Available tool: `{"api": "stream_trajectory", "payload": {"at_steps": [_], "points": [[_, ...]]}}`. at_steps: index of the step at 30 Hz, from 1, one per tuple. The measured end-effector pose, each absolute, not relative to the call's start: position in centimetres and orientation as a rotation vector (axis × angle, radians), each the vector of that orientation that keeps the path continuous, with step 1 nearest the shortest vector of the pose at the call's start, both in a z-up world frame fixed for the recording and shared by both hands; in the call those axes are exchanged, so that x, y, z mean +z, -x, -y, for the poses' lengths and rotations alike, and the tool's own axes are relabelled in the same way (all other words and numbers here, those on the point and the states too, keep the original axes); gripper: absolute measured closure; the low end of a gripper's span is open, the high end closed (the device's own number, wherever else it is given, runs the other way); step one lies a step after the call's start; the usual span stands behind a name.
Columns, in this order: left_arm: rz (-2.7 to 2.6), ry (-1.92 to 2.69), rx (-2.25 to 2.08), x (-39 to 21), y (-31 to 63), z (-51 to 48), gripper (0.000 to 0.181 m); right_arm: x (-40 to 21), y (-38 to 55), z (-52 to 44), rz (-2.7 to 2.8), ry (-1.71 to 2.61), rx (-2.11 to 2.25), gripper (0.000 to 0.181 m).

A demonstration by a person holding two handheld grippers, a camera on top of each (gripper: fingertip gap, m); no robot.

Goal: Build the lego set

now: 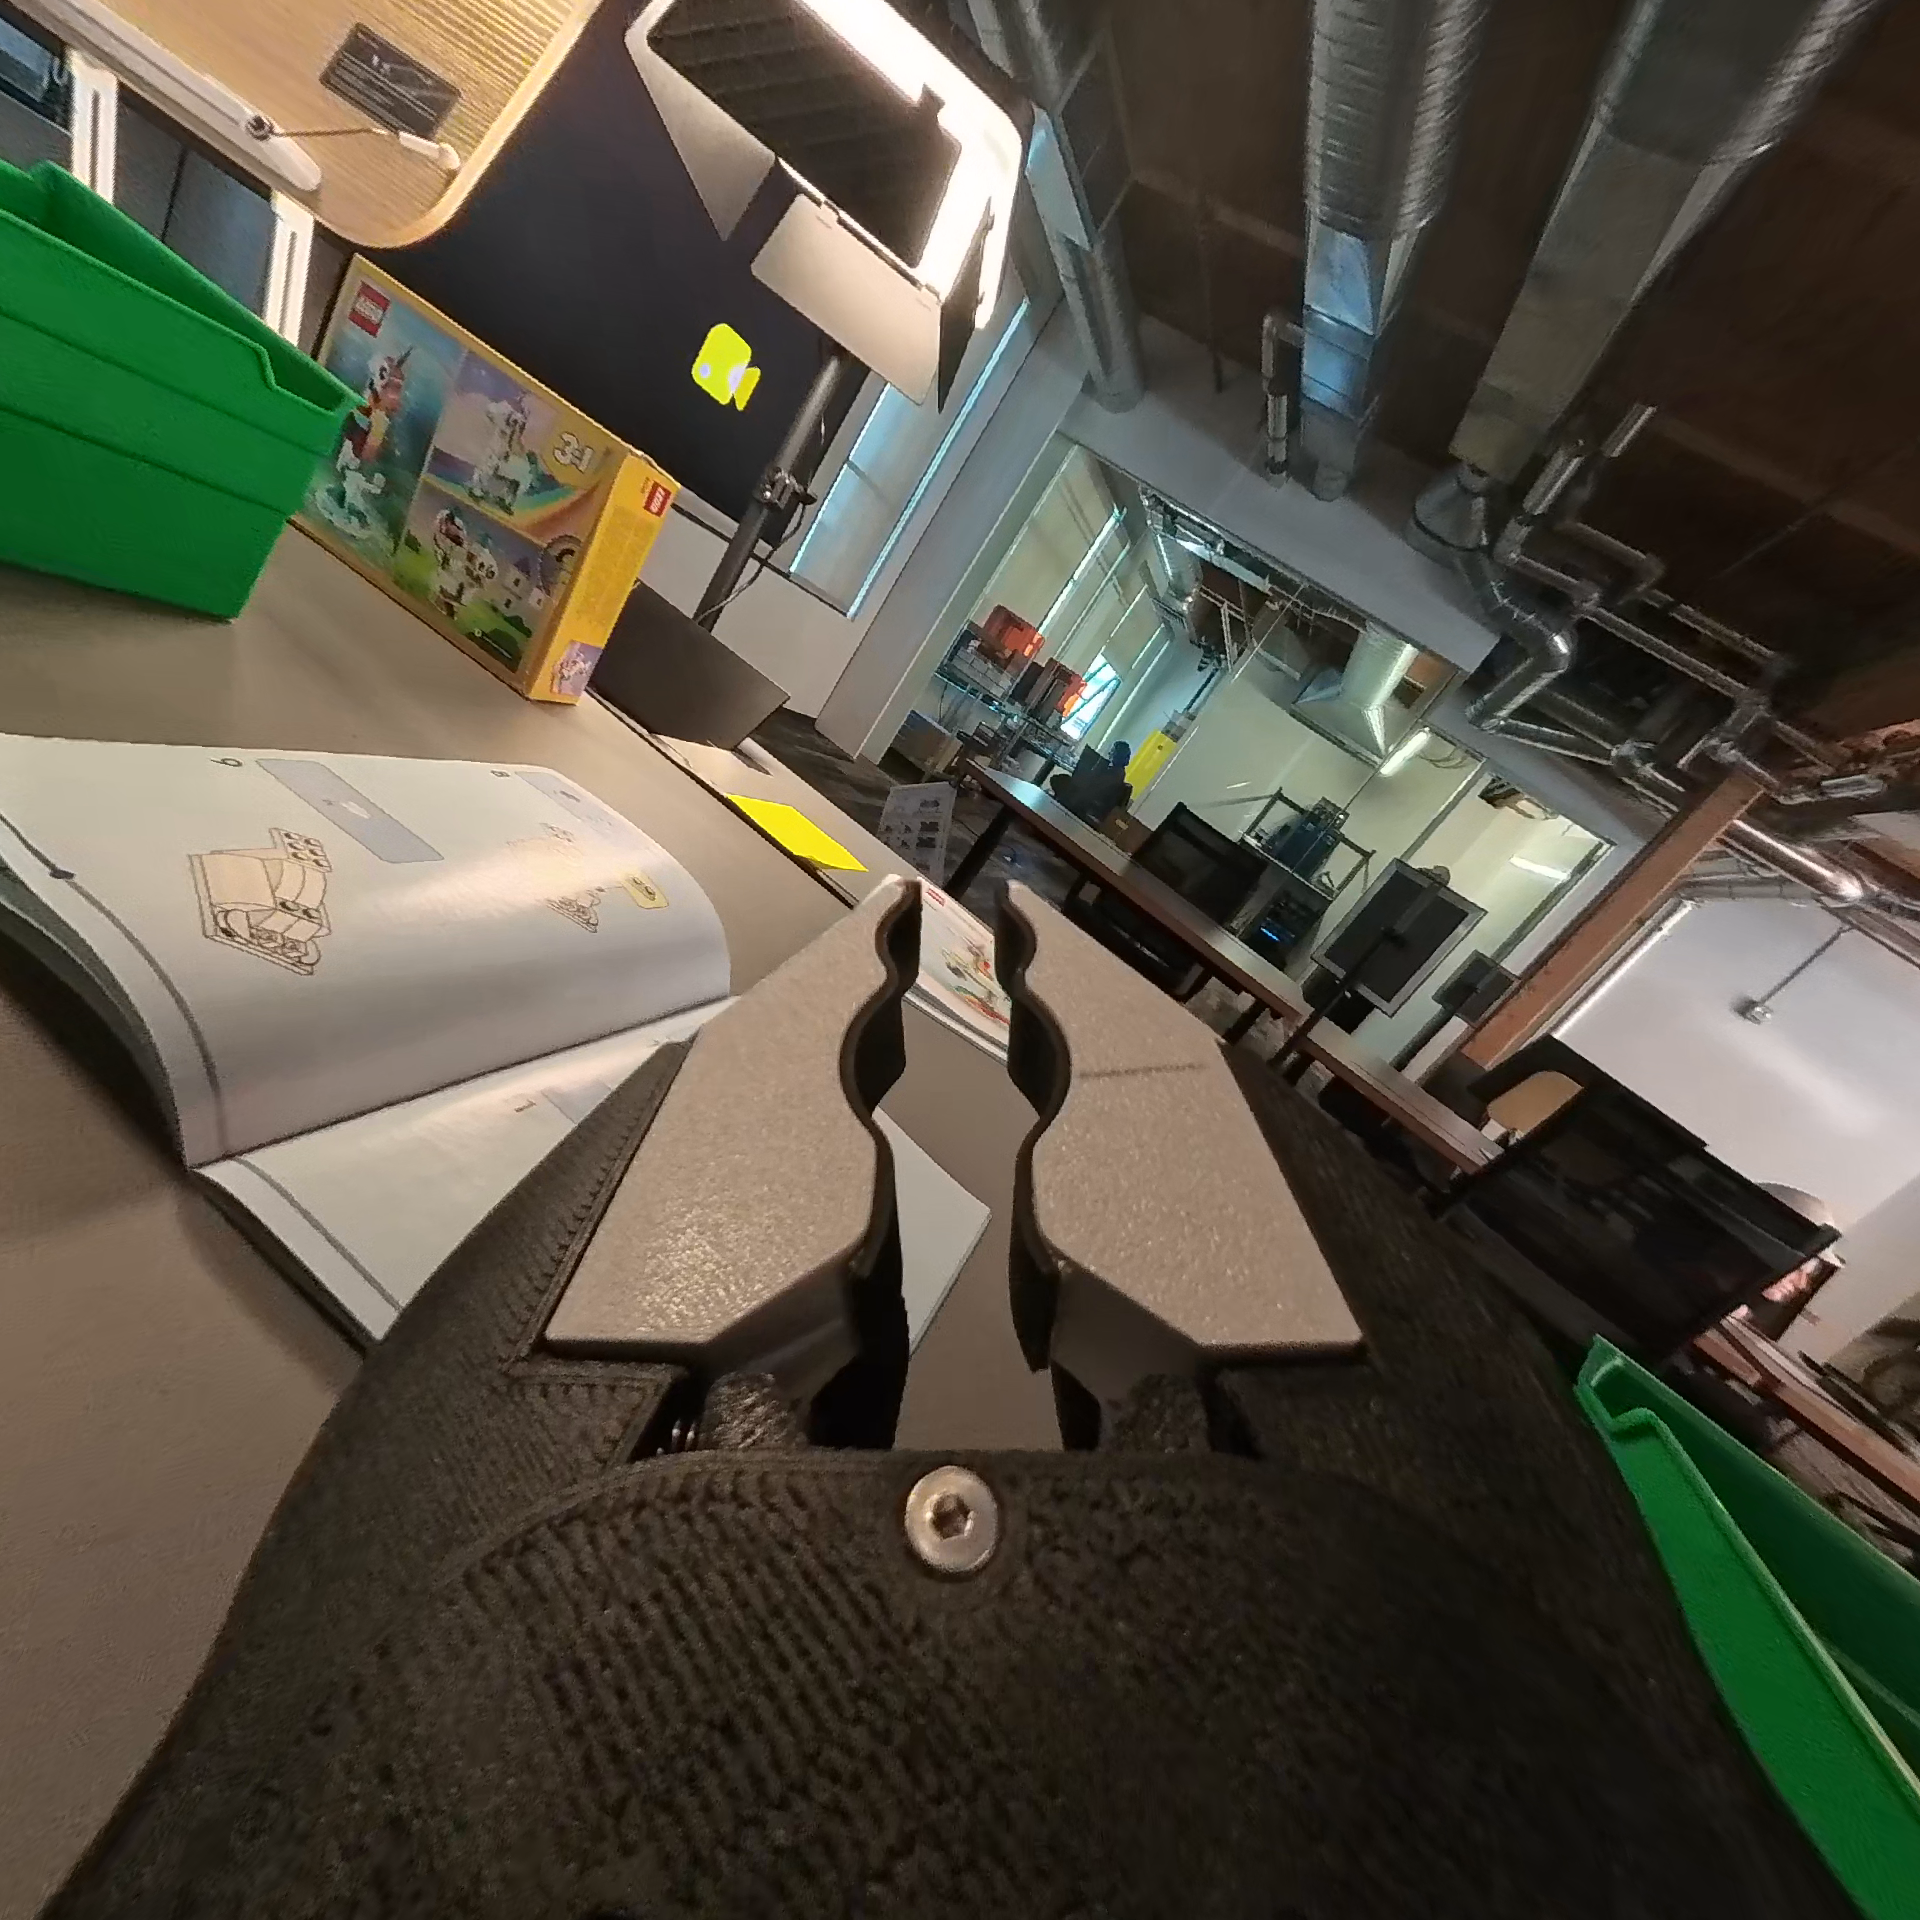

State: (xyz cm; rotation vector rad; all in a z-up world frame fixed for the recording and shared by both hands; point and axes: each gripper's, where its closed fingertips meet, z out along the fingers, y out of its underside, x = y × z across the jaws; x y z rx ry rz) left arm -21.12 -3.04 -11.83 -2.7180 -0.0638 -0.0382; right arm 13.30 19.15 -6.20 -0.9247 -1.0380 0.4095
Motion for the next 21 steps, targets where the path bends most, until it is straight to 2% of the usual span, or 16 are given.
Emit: {"api": "stream_trajectory", "payload": {"at_steps": [6,11,16,21], "points": [[-0.214,2.336,0.083,-2.7,12.7,2.8,0.17,-6.1,-13.2,-18.6,1.05,0.906,0.442,0.17],[-0.495,2.04,-0.015,0.9,2.2,3.8,0.17,-5.8,-13.2,-17.9,1.056,0.883,0.478,0.17],[-0.63,1.912,-0.084,-2.0,-5.2,3.6,0.17,-5.4,-13.4,-17.3,1.06,0.859,0.496,0.17],[-0.593,2.033,-0.219,-8.6,-8.2,2.3,0.17,-5.5,-13.2,-17.0,1.076,0.844,0.493,0.17]]}}
